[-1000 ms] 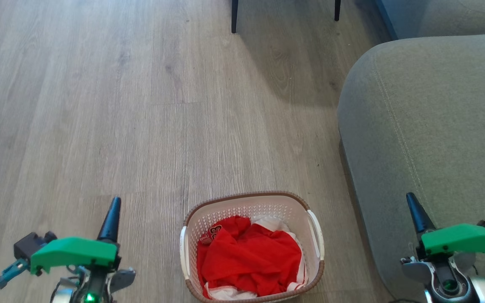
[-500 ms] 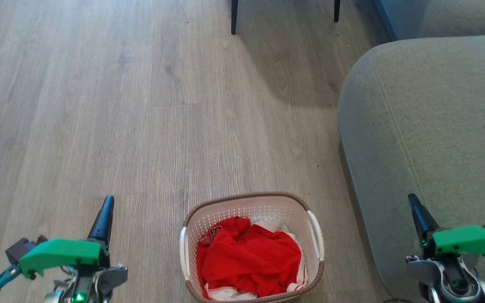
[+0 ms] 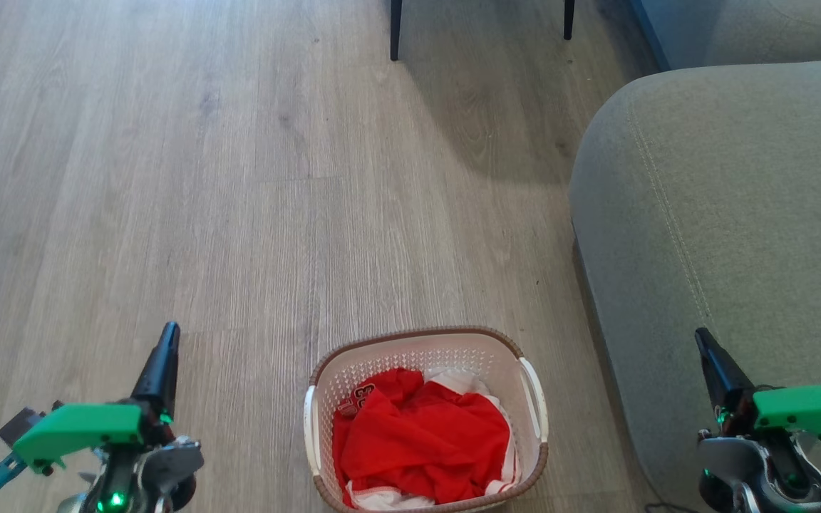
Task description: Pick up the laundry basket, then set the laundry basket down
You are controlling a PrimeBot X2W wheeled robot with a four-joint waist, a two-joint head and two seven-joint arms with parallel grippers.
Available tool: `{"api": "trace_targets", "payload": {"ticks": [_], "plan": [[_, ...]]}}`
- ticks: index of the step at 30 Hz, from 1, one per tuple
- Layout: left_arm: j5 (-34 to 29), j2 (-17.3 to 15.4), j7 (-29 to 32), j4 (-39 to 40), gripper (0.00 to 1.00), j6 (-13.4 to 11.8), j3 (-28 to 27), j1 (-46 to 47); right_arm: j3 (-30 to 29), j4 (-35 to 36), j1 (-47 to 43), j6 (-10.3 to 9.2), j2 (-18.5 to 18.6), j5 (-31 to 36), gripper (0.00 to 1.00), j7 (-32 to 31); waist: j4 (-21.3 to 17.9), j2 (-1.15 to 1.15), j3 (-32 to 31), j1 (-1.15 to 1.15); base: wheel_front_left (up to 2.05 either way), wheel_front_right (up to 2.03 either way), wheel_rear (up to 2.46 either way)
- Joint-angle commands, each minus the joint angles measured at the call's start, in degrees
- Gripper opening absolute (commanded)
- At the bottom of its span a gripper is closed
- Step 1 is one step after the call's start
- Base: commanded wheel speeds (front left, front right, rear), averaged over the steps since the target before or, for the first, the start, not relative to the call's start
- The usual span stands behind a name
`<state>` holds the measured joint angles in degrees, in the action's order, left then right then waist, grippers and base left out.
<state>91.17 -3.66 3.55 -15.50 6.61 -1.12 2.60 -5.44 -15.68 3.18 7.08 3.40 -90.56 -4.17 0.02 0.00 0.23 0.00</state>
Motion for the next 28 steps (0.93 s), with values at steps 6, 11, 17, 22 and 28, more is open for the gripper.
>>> {"api": "trace_targets", "payload": {"ticks": [6,11,17,22,28], "plan": [[2.82,-0.79,1.18,1.55,0.00,0.88,-3.22,3.41,0.45,1.75,2.86,0.41,0.58,-2.88,0.00,-1.09,-0.02,0.00,-0.05,0.00,0.00,0.00,0.00],[2.73,-0.72,1.26,1.55,0.00,0.88,-3.32,3.42,0.37,1.74,2.87,0.41,0.53,-2.81,0.00,-1.15,-0.02,0.00,-0.05,0.00,0.00,0.00,0.00],[2.59,-0.60,1.40,1.54,0.00,0.88,-3.49,3.43,0.24,1.74,2.88,0.41,0.44,-2.71,0.00,-1.26,-0.02,0.00,-0.05,0.00,0.00,0.00,0.00],[2.49,-0.52,1.49,1.53,0.00,0.88,-3.60,3.44,0.16,1.73,2.89,0.41,0.38,-2.64,0.00,-1.33,-0.02,0.00,-0.05,0.00,0.00,0.00,0.00],[2.38,-0.42,1.59,1.53,0.00,0.88,-3.73,3.45,0.06,1.72,2.90,0.41,0.31,-2.55,0.00,-1.40,-0.02,0.00,-0.05,0.00,0.00,0.00,0.00]]}}
